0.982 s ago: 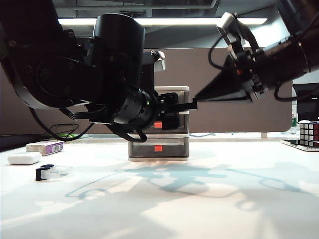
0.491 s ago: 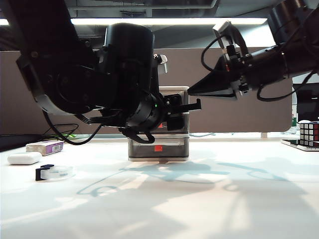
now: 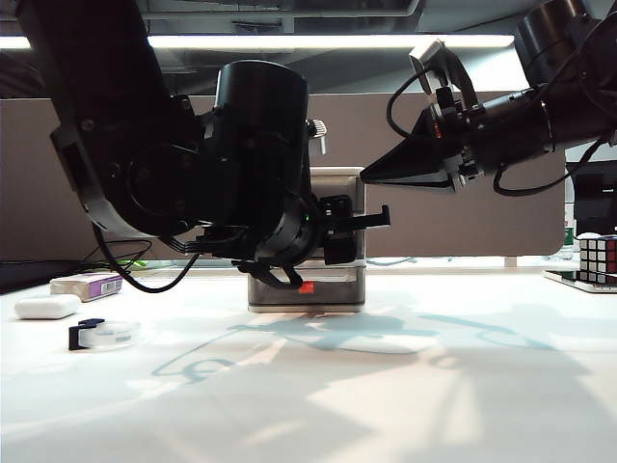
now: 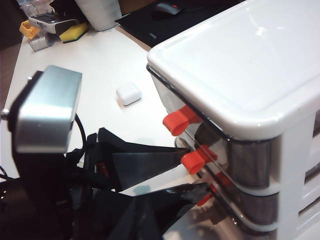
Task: Open the second layer of the drawer on the table, pick up the transparent tape on the table and put it in, and finally close the drawer.
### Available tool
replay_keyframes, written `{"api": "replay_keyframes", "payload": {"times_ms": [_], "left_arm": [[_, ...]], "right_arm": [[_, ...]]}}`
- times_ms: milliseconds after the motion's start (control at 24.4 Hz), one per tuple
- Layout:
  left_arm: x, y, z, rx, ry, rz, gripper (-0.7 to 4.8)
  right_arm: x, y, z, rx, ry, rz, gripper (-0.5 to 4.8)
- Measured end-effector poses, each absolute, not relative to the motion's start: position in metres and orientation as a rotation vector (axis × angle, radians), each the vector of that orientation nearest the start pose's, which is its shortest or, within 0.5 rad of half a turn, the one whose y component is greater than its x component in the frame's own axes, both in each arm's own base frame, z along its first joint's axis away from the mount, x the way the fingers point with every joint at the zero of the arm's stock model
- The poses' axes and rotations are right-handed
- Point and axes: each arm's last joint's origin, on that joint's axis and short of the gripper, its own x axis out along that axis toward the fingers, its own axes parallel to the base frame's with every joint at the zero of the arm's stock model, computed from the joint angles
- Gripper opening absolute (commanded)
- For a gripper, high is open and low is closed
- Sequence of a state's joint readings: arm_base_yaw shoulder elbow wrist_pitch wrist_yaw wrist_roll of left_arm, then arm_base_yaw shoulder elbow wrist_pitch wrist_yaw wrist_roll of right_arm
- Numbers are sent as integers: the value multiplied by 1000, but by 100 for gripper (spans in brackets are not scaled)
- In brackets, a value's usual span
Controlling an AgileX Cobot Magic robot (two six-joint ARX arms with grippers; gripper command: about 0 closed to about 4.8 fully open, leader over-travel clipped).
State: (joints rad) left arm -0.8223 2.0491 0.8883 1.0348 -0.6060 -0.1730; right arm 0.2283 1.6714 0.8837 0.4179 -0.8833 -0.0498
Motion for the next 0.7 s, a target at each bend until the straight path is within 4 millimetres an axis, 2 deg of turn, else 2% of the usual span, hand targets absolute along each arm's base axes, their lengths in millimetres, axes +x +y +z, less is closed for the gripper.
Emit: {"api": "replay_keyframes", "payload": {"times_ms": [696], "left_arm": [[280, -265, 126, -93, 108, -163, 214]], "right_arm": [[328, 99, 204, 81, 341, 1107, -3]]}}
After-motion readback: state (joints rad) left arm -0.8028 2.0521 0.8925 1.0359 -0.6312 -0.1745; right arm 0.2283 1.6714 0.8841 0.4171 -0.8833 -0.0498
